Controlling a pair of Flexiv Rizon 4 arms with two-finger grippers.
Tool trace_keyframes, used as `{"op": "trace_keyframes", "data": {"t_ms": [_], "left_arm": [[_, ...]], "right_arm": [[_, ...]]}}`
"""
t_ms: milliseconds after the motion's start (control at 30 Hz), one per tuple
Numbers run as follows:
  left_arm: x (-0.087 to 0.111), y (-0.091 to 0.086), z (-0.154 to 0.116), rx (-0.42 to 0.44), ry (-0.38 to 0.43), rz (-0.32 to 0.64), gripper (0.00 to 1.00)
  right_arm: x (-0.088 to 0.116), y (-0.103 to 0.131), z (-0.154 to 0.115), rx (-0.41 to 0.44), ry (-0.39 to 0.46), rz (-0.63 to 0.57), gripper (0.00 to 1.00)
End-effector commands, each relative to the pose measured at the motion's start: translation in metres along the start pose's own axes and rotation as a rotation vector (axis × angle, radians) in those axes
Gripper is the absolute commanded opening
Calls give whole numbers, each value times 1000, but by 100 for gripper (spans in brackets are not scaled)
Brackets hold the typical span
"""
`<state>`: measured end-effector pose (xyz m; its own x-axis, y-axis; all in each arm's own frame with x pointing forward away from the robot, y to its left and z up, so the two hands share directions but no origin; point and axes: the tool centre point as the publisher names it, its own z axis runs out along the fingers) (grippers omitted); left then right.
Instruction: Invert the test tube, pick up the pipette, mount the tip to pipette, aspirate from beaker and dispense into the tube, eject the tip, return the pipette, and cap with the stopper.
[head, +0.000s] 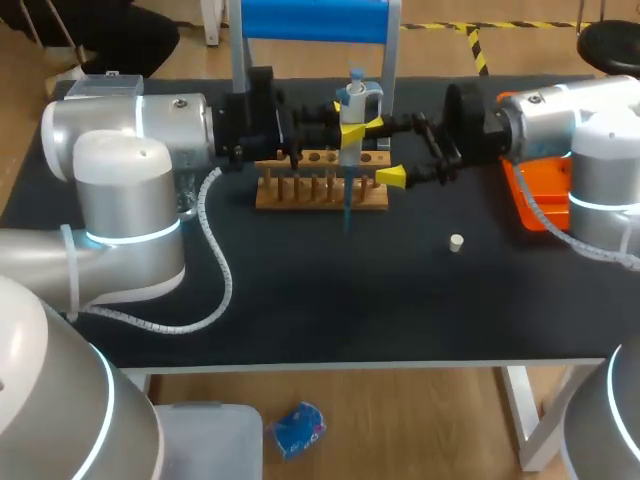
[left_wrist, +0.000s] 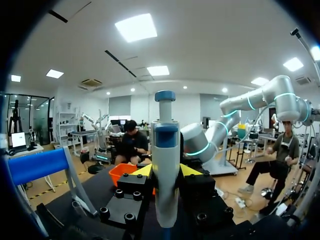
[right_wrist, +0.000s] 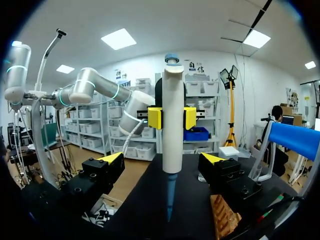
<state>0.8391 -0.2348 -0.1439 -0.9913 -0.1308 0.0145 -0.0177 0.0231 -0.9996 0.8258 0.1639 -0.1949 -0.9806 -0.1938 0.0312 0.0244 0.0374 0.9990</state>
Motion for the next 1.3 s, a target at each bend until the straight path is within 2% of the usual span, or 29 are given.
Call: {"op": "trace_keyframes", "data": {"t_ms": [33, 333, 567, 700, 800, 933, 1300], "left_arm": [[-4, 4, 3, 2, -1, -3, 0], [-9, 14, 1, 5, -29, -11, 0], [-8, 15, 1, 15, -33, -8, 0], [-7, 15, 1, 18, -31, -8, 0], [-6, 15, 1, 18, -28, -7, 0], [-5, 14, 2, 25, -25, -7, 0], [-3, 15, 3, 8, -21, -9, 0]], "right_arm": [[-7, -3, 11, -4, 11, -4, 100], [-9, -1, 21, 23, 12, -30, 100], [-9, -2, 26, 12, 18, -29, 100], [-9, -3, 28, -4, 19, -25, 91], [-9, -3, 28, -9, 20, -24, 71], [-10, -4, 29, -17, 22, -22, 58], [-10, -3, 30, -24, 29, -21, 40]]}}
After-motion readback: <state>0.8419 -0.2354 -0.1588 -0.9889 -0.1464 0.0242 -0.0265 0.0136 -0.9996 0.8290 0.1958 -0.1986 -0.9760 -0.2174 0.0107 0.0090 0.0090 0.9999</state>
